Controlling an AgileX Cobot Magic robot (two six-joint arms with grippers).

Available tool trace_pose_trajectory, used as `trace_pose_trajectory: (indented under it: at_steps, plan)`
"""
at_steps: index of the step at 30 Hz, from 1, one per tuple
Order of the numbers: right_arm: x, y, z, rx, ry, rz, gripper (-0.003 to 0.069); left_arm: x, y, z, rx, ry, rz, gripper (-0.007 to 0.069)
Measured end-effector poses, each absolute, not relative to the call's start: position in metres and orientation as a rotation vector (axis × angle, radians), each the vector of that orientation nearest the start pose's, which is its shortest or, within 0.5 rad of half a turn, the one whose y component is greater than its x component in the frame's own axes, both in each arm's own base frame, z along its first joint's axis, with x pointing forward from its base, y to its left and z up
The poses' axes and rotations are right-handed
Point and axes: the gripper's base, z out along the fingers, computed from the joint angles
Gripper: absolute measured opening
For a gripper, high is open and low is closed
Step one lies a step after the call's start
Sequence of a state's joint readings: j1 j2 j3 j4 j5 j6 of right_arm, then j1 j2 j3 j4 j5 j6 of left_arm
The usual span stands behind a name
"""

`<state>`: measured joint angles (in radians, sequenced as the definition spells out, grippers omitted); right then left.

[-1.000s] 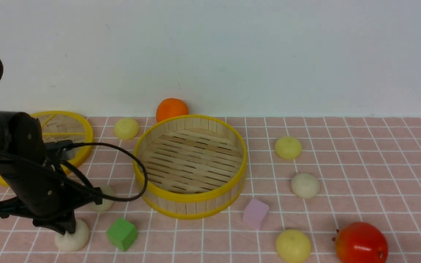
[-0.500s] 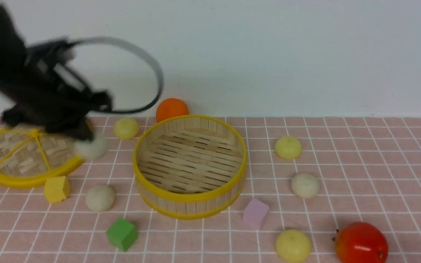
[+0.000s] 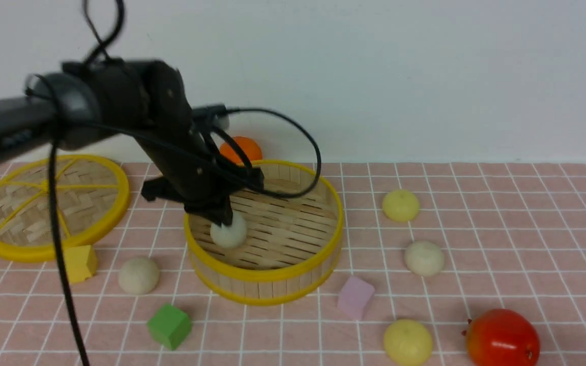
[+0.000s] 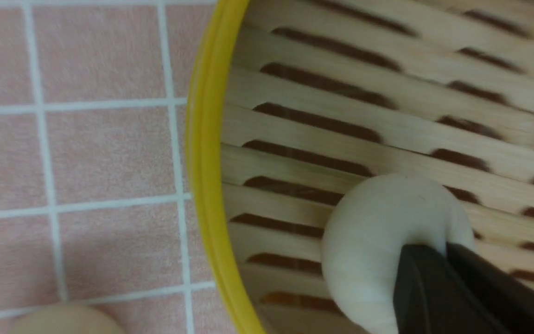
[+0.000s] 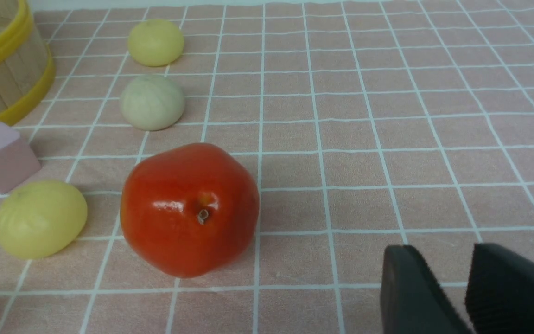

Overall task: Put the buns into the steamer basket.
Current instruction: Use the left arm to put the steamed stuffed bun into the steamer, then use the left arm to grab a steamed stuffed bun

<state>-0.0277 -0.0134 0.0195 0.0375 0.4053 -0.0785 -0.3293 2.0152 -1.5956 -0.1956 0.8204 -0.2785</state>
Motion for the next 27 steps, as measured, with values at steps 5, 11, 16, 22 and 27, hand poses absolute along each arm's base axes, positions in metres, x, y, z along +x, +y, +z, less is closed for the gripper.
trace_pose_trajectory:
  at_steps: [5,11,16,22,27]
  plan:
    - [0.052,0.0,0.171,-0.025,1.895,-0.035,0.0239,0.41,-0.154,0.22,-0.109,2.763,-0.411,0.0113]
    - [0.052,0.0,0.171,-0.025,1.895,-0.035,0.0239,0.396,-0.133,0.272,-0.126,2.706,-0.352,0.0311]
    - [0.052,0.0,0.171,-0.025,1.895,-0.035,0.0239,0.379,-0.094,0.311,-0.246,2.665,-0.288,0.0332]
    - [0.052,0.0,0.171,-0.025,1.895,-0.035,0.0239,0.359,-0.064,0.27,-0.332,2.77,-0.187,0.0293]
    - [0.052,0.0,0.171,-0.025,1.895,-0.035,0.0239,0.364,-0.065,0.233,-0.338,2.821,-0.162,0.0255]
